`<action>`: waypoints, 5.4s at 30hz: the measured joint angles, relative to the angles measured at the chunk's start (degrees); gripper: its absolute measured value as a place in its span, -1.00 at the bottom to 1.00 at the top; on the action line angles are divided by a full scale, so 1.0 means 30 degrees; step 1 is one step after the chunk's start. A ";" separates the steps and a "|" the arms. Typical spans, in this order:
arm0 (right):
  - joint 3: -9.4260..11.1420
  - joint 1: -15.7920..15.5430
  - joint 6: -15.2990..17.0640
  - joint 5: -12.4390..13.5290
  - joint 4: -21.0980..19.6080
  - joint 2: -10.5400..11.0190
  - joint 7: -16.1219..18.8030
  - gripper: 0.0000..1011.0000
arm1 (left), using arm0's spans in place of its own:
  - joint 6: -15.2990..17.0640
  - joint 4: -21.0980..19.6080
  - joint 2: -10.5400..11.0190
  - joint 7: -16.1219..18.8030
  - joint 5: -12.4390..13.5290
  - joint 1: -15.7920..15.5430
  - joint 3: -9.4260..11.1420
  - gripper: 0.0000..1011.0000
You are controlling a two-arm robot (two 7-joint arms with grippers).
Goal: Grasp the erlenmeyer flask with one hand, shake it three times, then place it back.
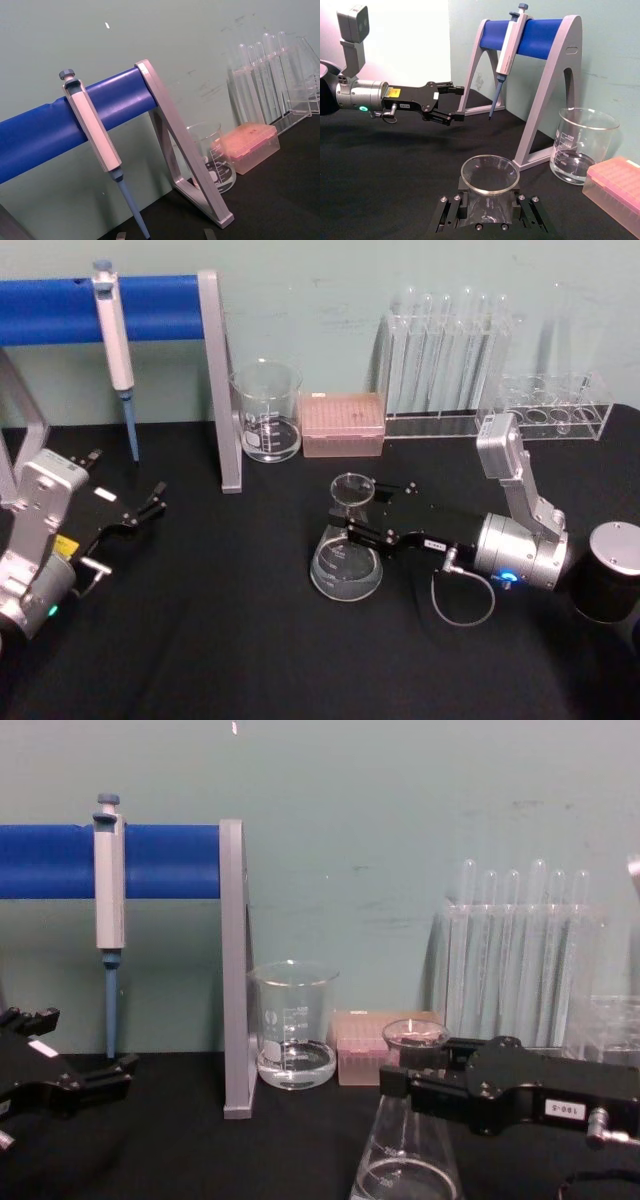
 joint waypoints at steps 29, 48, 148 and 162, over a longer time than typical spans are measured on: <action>0.0397 -0.0166 0.0901 0.0801 -0.0088 -0.0120 -0.0341 -0.10 | 0.0000 -0.0001 -0.0001 0.0000 0.0001 0.0001 0.0000 0.98; 0.2001 -0.1610 0.1643 0.1204 -0.4391 0.0399 -0.4102 -0.10 | 0.0000 0.0001 -0.0001 0.0001 0.0000 0.0001 0.0000 0.98; 0.6183 -0.5290 0.1462 -0.1246 -0.8340 0.0931 -0.9684 -0.10 | 0.0000 0.0000 -0.0001 0.0000 0.0000 0.0001 0.0001 0.98; 0.5938 -0.5178 0.1712 -0.1461 -0.8529 0.0420 -0.8093 -0.10 | 0.0000 0.0000 0.0000 0.0001 0.0001 0.0000 0.0000 0.98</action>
